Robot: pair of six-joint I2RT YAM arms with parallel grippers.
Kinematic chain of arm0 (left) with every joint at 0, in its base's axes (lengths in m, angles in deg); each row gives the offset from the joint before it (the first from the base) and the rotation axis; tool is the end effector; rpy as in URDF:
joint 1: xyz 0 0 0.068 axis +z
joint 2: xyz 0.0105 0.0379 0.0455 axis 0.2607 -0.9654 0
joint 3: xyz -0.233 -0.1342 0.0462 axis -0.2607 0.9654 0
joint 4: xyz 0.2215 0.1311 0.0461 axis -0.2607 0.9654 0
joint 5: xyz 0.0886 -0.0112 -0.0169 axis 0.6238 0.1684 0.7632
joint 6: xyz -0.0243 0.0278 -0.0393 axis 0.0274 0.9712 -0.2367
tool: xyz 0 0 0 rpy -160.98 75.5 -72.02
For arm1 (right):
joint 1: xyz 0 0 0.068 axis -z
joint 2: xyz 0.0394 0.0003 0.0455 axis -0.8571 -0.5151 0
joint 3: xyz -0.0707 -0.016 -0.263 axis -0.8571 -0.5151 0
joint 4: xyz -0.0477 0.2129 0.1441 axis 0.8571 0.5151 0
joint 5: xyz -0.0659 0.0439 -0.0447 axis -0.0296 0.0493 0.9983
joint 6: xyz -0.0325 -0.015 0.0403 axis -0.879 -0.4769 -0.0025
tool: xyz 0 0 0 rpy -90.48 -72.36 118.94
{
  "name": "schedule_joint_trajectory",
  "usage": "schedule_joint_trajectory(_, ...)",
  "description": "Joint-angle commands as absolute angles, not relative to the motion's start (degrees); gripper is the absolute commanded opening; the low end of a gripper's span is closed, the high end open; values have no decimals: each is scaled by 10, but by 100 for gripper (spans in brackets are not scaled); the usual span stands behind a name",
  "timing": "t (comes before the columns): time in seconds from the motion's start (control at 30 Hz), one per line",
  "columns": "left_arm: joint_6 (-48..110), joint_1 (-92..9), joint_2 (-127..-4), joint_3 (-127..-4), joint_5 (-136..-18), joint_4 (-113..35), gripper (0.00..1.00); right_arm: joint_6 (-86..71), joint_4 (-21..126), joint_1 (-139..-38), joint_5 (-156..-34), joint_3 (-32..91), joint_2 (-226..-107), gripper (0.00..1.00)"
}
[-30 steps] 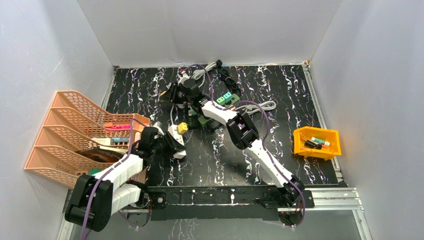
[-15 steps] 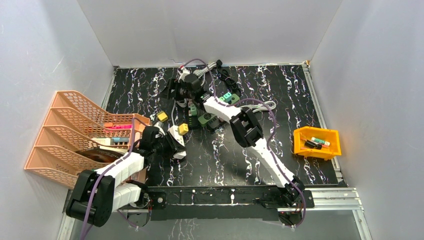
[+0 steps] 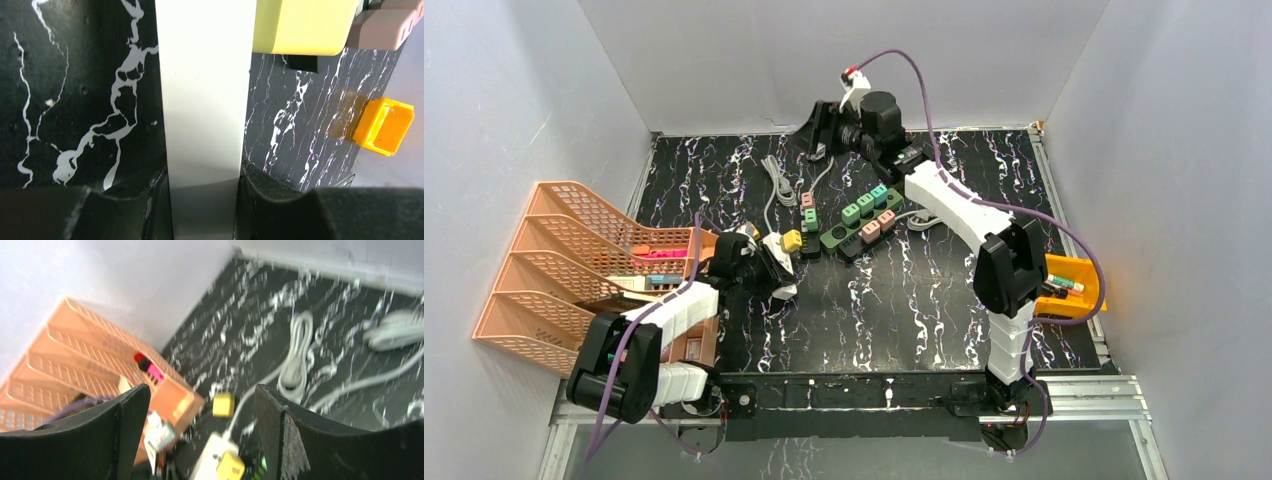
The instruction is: Pull the plug off the socket
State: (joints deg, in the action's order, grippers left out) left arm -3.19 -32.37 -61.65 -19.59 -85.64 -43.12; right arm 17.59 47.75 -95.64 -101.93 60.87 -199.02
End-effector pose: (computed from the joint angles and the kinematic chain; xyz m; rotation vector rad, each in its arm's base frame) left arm 0.2223 -0.0801 0.1640 -0.4311 2.3499 -0.9008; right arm 0.3846 0.2972 0.3807 -0.2794 1.7133 1.1084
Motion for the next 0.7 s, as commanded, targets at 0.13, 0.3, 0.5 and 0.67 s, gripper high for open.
schedule_joint_trajectory(0.13,-31,-324,-624,-242,-854,-479,0,180,579,-977,-1038,447,-1987,83)
schedule_joint_trajectory(0.3,-37,-324,-624,-252,-856,-490,0,203,545,-990,-1063,400,-1999,82)
schedule_joint_trajectory(0.5,-36,-324,-621,-258,-858,-485,0,222,518,-995,-1086,394,-2008,81)
schedule_joint_trajectory(0.67,-33,-324,-613,-255,-853,-479,0,267,434,-997,-1085,341,-1976,80)
